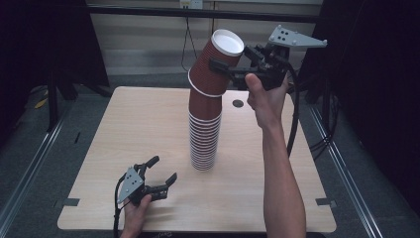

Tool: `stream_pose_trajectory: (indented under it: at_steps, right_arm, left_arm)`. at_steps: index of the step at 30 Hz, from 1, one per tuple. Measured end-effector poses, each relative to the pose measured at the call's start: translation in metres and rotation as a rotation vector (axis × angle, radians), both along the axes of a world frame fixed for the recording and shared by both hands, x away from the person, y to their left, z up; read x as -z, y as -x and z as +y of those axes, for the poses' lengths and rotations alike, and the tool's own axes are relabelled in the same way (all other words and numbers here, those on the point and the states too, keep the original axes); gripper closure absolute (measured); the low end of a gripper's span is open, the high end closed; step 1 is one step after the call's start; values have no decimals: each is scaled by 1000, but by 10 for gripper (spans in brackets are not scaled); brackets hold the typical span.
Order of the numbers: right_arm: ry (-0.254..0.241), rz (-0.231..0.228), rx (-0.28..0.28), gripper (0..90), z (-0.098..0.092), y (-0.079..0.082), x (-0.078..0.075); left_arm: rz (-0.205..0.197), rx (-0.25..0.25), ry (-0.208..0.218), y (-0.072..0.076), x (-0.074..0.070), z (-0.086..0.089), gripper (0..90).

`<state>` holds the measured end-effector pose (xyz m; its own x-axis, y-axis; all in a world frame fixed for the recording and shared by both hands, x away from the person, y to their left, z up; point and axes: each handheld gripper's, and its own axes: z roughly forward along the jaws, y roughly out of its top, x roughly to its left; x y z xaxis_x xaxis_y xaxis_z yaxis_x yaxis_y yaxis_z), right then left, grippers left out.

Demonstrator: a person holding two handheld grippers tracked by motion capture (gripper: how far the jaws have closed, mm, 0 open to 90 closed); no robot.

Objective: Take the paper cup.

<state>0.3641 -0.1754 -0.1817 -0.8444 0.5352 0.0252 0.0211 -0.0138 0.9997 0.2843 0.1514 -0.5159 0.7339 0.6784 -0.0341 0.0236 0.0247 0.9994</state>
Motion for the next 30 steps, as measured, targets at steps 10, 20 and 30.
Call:
stream_pose_trajectory:
  at_steps: [10,20,30]
  right_arm:
    - [-27,-16,4,227,-11,6,-4]
    - [-43,-31,26,227,-24,14,-4]
    - [-50,-26,58,227,-41,19,0]
  left_arm:
    - [0,0,0,0,0,0,157]
    - [-1,1,1,0,0,0,157]
    - [-1,1,1,0,0,0,156]
